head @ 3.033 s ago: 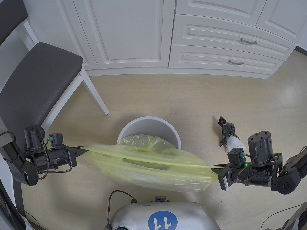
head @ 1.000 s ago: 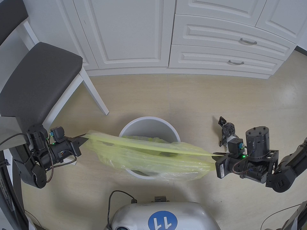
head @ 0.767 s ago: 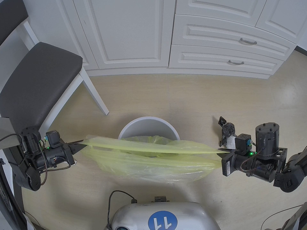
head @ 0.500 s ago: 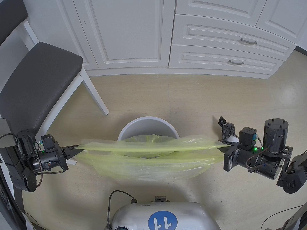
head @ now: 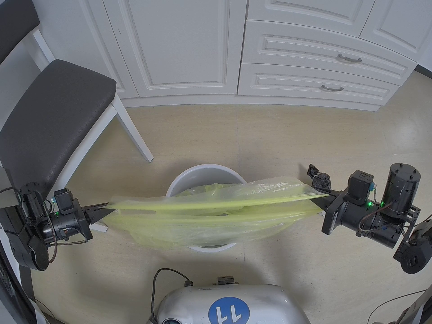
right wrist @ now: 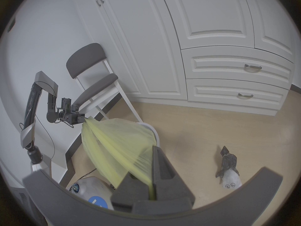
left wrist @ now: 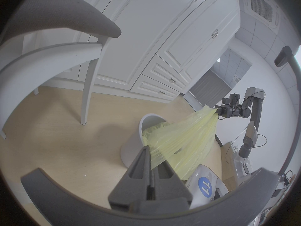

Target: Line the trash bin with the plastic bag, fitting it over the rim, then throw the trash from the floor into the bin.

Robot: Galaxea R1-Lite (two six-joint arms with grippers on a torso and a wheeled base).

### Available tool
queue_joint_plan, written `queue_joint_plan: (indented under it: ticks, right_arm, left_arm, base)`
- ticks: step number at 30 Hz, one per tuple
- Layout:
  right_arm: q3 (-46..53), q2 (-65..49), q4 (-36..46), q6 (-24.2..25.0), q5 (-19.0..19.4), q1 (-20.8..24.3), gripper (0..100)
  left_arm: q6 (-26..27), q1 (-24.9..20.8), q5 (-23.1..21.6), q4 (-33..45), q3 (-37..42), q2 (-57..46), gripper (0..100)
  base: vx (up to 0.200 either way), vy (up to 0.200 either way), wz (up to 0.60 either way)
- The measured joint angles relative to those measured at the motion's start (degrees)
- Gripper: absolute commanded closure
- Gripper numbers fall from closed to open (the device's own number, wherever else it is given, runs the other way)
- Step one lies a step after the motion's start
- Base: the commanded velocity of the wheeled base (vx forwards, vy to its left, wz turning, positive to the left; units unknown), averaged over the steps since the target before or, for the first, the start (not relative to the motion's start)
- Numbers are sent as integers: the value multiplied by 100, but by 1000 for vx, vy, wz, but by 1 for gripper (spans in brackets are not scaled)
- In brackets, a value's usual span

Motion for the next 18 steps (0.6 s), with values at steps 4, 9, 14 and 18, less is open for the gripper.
queue_joint_plan:
  ticks: [4, 9, 14, 18]
  right_arm:
    - [52, 22, -112, 33, 34, -99, 100]
    - [41, 41, -112, 78, 21, -168, 100]
    - [-113, 177, -130, 364, 32, -228, 100]
    - [-356, 325, -130, 680, 177, -249, 100]
  left_arm:
    - [0, -52, 6, 2, 6, -72, 100]
    - [-10, -351, 39, 9, 4, -77, 100]
    - [-13, -635, 45, 7, -73, 102, 100]
    - [-11, -742, 44, 7, -223, 354, 100]
  base:
    - [0, 0, 0]
    - [0, 0, 0]
    - [0, 0, 0]
    - [0, 0, 0]
